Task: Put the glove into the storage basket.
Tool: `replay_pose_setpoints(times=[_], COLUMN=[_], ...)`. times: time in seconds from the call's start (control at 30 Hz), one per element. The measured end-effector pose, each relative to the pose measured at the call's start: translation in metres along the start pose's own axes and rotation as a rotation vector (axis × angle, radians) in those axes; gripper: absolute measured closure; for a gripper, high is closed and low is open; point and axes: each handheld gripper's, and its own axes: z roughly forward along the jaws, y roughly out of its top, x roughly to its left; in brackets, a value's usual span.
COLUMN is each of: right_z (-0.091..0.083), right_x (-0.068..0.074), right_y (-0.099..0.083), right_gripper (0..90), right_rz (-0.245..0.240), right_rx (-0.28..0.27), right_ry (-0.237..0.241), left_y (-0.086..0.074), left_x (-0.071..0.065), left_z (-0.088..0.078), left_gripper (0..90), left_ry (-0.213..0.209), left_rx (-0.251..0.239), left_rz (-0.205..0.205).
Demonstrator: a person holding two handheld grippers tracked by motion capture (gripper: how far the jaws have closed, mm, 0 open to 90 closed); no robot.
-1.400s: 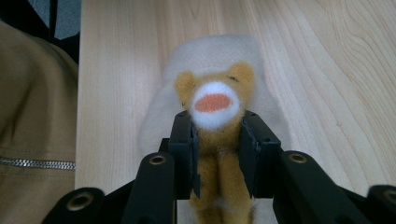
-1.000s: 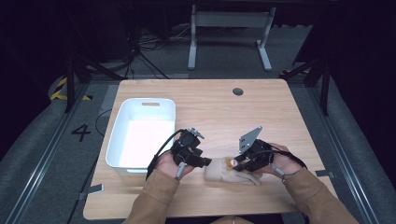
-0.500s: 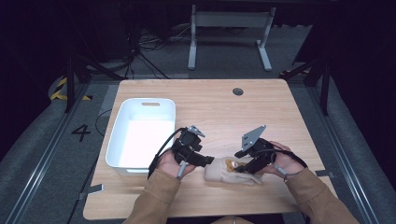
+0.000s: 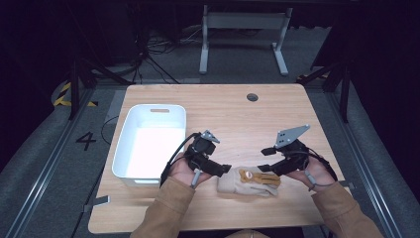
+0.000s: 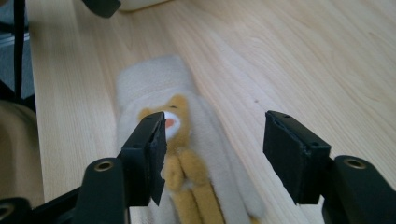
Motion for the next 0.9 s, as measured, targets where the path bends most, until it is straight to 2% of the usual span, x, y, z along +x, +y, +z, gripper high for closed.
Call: replay_pose_setpoints(times=[0.2, 0.33, 0.57, 0.7, 0.8, 0.9], right_z=[-0.019, -0.030, -0.040, -0.043, -0.045, -0.047], right_x=[-0.007, -0.014, -0.026, -0.034, -0.038, -0.042], right_y=[-0.012, -0.022, -0.033, -0.039, -0.043, -0.047], right_gripper=[35.0, 32.4, 30.1, 28.4, 26.8, 26.9], right_rz=[0.072, 0.132, 0.211, 0.254, 0.278, 0.300], right_rx=[-0.054, -0.090, -0.110, -0.103, -0.097, -0.089], right_ry=[-0.105, -0.156, -0.244, -0.275, -0.295, -0.333], left_y=[0.005, 0.006, 0.006, 0.005, 0.005, 0.006], left_x=[0.000, -0.001, 0.000, -0.001, -0.004, -0.004], left_z=[0.002, 0.003, 0.007, 0.012, 0.017, 0.018], left_gripper=[14.5, 6.9, 5.0, 7.7, 7.8, 8.1], left_ry=[0.017, 0.011, 0.031, 0.022, 0.055, 0.049], left_rx=[0.005, -0.017, -0.008, 0.007, 0.013, 0.044], left_rz=[0.022, 0.039, 0.042, 0.048, 0.064, 0.063])
